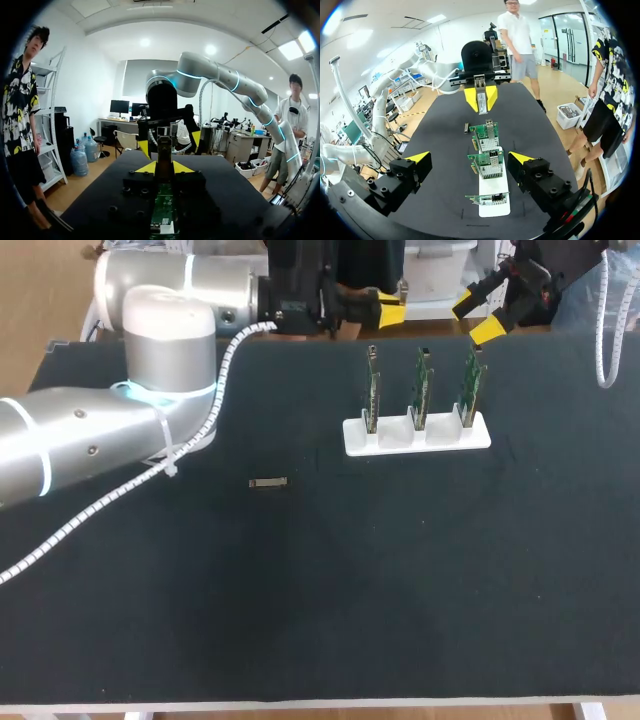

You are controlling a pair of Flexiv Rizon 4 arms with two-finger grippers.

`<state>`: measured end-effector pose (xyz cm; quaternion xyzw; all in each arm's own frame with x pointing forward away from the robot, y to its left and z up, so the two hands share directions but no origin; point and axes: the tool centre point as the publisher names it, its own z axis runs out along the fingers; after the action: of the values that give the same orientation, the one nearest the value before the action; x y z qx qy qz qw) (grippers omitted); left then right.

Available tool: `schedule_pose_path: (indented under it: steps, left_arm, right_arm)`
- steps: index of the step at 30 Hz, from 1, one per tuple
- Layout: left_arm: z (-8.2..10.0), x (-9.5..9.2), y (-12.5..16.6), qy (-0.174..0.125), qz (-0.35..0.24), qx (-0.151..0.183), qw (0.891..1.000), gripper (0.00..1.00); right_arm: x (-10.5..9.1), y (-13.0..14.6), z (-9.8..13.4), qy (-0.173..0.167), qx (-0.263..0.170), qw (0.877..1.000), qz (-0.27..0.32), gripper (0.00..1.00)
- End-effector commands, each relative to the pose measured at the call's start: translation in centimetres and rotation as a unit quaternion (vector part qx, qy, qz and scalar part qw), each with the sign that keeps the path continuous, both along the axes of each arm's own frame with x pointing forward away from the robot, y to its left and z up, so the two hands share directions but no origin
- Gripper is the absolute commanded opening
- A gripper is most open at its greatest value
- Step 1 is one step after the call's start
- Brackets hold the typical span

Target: Pick up the optical module with the left hand, and insert it into the network port with the right hand.

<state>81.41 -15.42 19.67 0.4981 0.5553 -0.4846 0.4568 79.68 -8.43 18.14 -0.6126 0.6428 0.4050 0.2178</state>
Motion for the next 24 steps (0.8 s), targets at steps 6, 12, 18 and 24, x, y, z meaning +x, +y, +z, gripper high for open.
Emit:
schedule_pose_path:
  steps: [6,12,18,24]
  left_arm:
    - [-0.6,0.4,-1.6,0.002,-0.01,-0.002,1.0,0.0]
    - [-0.7,0.6,-2.3,0.003,-0.014,-0.002,1.0,0.0]
    - [-1.0,0.9,-2.9,0.005,-0.016,-0.004,1.0,0.0]
    - [-1.4,1.1,-3.5,0.007,-0.021,-0.003,1.0,0.0]
  right_arm:
    - [0.8,-0.1,0.1,0.145,0.036,0.971,0.184,1.0]
    - [0.8,-0.1,0.1,0.145,0.036,0.971,0.184,1.0]
    - [0.8,-0.1,0.1,0.145,0.036,0.971,0.184,1.0]
    - [0.8,-0.1,0.1,0.145,0.036,0.971,0.184,1.0]
